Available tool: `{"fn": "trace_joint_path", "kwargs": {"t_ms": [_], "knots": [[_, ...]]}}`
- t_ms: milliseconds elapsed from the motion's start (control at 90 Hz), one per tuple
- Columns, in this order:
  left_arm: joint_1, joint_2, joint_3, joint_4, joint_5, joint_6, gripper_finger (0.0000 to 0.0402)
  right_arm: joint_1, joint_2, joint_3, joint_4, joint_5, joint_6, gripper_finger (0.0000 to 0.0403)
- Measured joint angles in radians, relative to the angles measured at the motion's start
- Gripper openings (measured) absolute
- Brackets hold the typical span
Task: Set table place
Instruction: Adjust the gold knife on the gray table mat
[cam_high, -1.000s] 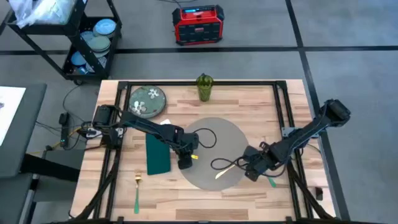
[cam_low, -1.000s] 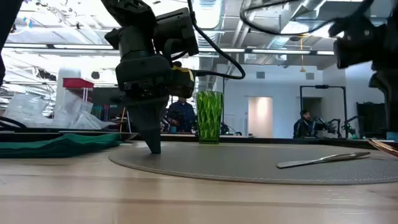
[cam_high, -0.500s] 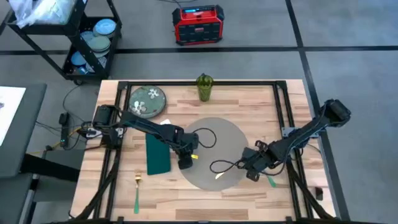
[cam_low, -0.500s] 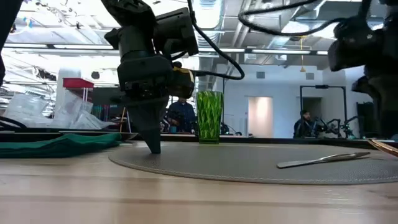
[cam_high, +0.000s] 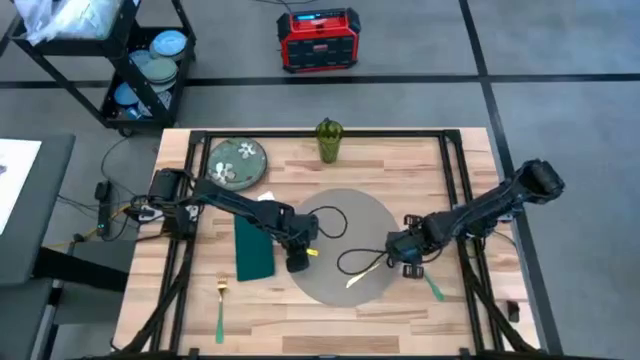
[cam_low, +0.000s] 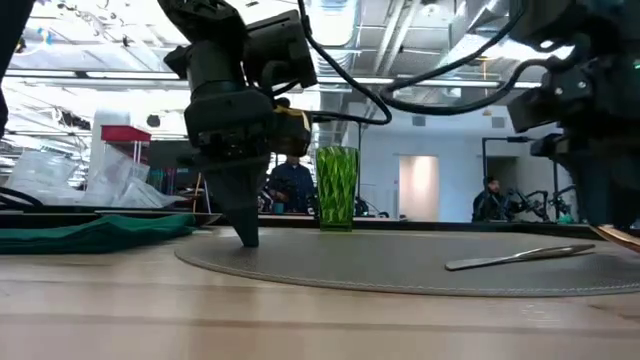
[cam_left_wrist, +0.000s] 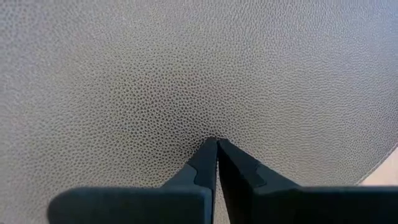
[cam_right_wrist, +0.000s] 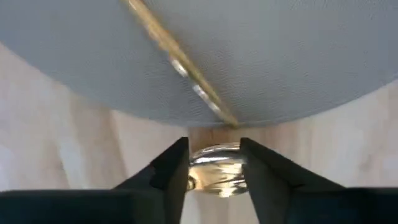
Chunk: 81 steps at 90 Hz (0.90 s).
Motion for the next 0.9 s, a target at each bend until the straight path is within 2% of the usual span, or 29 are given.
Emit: {"fn": "trace_joint_path", "kwargs": {"t_ms": [256, 433, 567, 656, 778, 900], "knots": [[0.0, 0.001, 0.001, 0.026, -0.031, 0.009, 0.0, -0.071, 0.0, 0.0, 0.039, -0.011, -0.121, 0.0152], [0.0, 0.001, 0.001, 0.029, -0.035, 0.02, 0.0, -0.059, 0.0, -0.006, -0.054, -0.023, -0.021, 0.0138], [0.0, 0.001, 0.001, 0.03, -0.035, 0.028, 0.0, -0.062, 0.0, -0.074, -0.111, 0.003, 0.065, 0.0127], [0.0, 0.001, 0.001, 0.03, -0.036, 0.034, 0.0, -0.076, 0.001, -0.107, -0.123, -0.034, 0.128, 0.0122], [0.0, 0.001, 0.001, 0.03, -0.036, 0.035, 0.0, -0.052, -0.025, -0.085, -0.096, -0.047, 0.108, 0.012], [0.0, 0.001, 0.001, 0.031, -0.037, 0.035, 0.0, -0.032, -0.064, 0.001, -0.091, 0.048, 0.064, 0.012]]}}
